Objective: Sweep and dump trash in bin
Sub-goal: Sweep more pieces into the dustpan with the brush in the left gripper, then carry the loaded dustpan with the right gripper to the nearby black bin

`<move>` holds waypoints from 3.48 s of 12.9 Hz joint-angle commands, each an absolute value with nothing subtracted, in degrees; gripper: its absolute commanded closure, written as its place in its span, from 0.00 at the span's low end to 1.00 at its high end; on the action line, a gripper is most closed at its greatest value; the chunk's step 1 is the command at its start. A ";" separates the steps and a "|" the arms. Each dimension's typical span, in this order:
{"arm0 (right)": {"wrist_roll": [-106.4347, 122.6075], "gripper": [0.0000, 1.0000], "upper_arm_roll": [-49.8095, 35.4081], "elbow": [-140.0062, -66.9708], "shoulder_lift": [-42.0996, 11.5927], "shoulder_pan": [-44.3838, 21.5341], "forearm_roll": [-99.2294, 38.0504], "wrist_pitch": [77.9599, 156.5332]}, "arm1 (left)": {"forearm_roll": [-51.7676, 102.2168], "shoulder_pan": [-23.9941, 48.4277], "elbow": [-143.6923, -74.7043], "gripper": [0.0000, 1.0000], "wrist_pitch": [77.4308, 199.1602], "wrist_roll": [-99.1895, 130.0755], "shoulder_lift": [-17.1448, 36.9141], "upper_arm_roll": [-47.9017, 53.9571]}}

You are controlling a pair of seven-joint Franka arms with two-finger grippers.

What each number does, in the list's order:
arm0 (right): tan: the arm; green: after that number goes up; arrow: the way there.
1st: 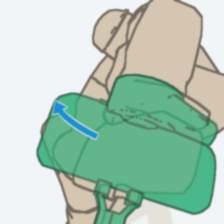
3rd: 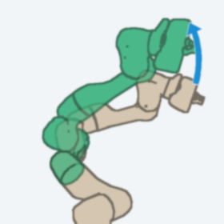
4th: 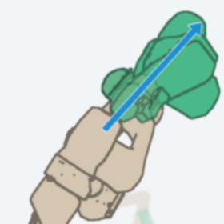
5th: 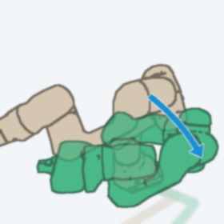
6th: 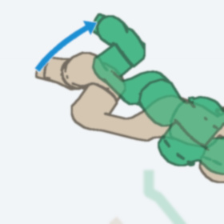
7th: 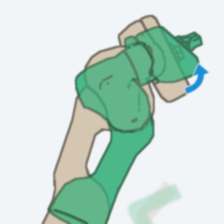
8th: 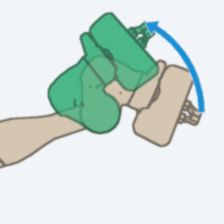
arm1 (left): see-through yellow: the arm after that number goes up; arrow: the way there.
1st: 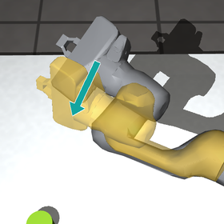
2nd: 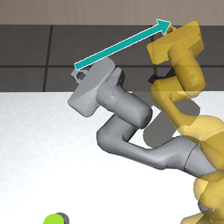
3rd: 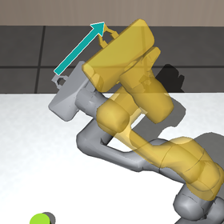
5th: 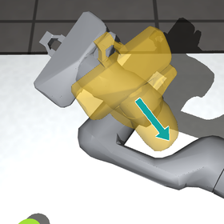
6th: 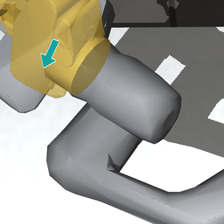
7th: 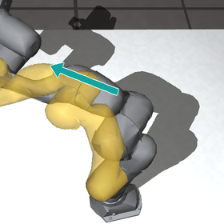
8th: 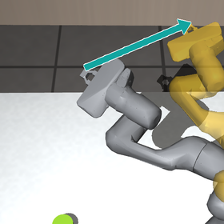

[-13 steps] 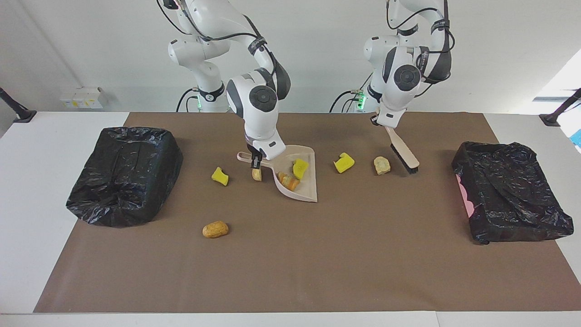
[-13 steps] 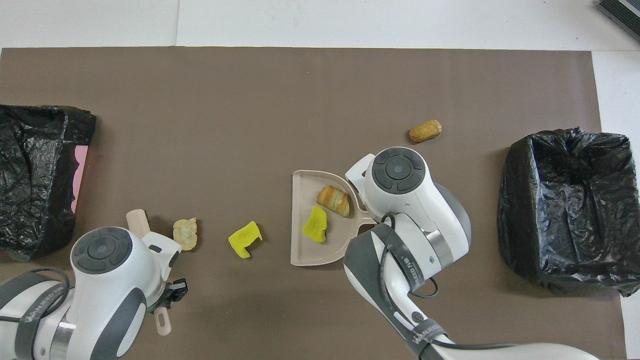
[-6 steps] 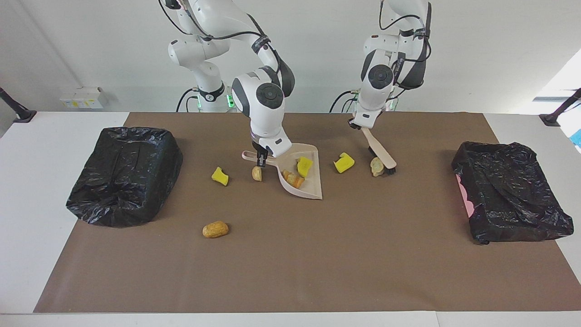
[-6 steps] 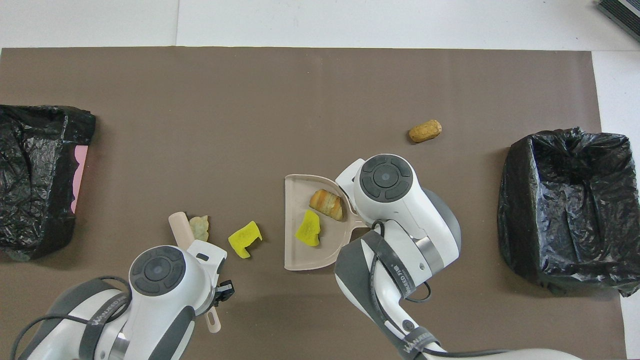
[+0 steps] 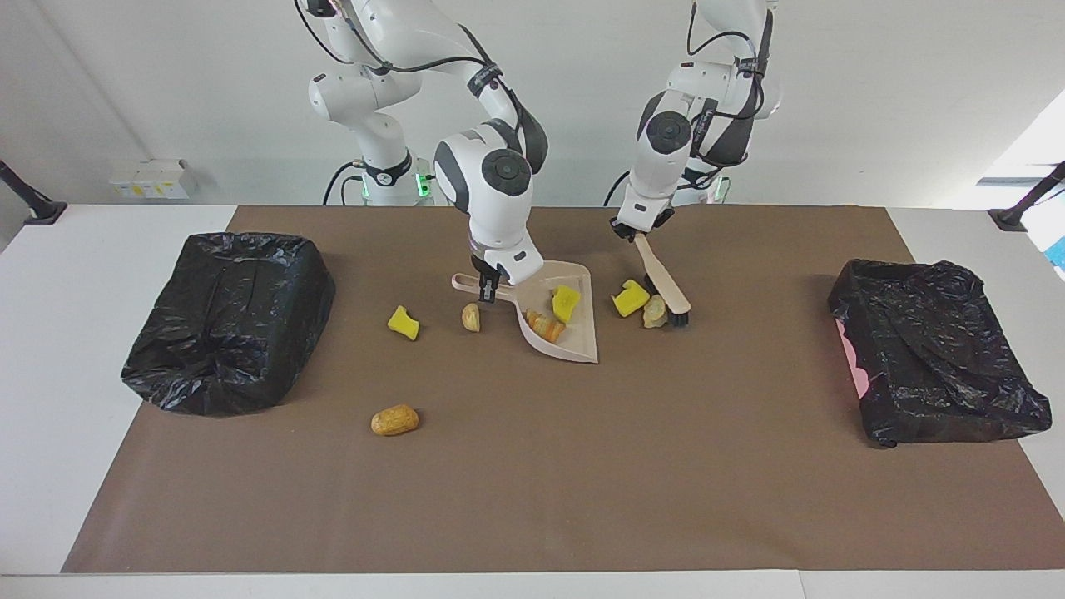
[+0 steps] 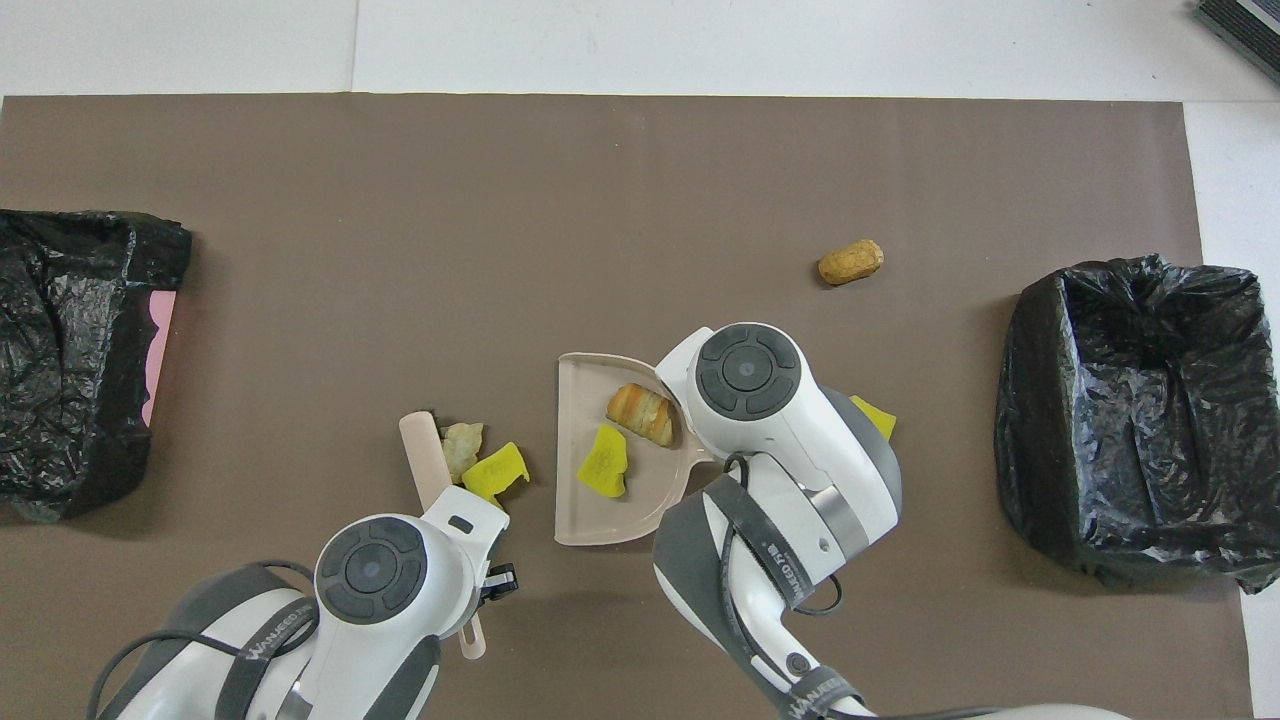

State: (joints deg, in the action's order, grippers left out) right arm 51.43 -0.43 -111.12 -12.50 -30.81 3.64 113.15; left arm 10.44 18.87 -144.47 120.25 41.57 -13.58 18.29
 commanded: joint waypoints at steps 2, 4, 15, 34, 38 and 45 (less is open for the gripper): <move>49.92 1.00 -0.79 -111.88 -12.48 -30.76 4.39 114.70 | 11.69 23.63 -142.03 1.00 125.41 38.51 -10.72 17.84; 49.92 1.00 -0.79 -111.88 -12.48 -30.76 4.39 114.61 | 14.57 25.48 -141.07 1.00 126.47 33.86 -10.20 17.84; 50.01 1.00 -0.79 -111.27 -12.57 -30.06 4.39 113.29 | 21.80 25.51 -127.98 1.00 112.18 25.39 -6.24 17.23; 82.49 1.00 -0.44 -103.45 -7.56 -6.36 -3.78 103.11 | 18.02 26.89 -147.04 1.00 122.69 51.30 -18.37 32.23; 93.48 1.00 -0.09 -103.36 -4.66 4.19 -2.82 100.99 | 19.33 26.98 -147.57 1.00 122.26 51.25 -18.28 35.16; 115.02 1.00 0.09 -103.36 -1.06 24.32 5.08 98.96 | 26.19 26.90 -147.57 0.95 122.08 44.03 -17.05 35.07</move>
State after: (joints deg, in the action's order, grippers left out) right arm 110.48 0.78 -103.13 -2.12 20.07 2.61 99.15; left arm 24.75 26.50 -146.53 121.39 45.24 -16.27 35.35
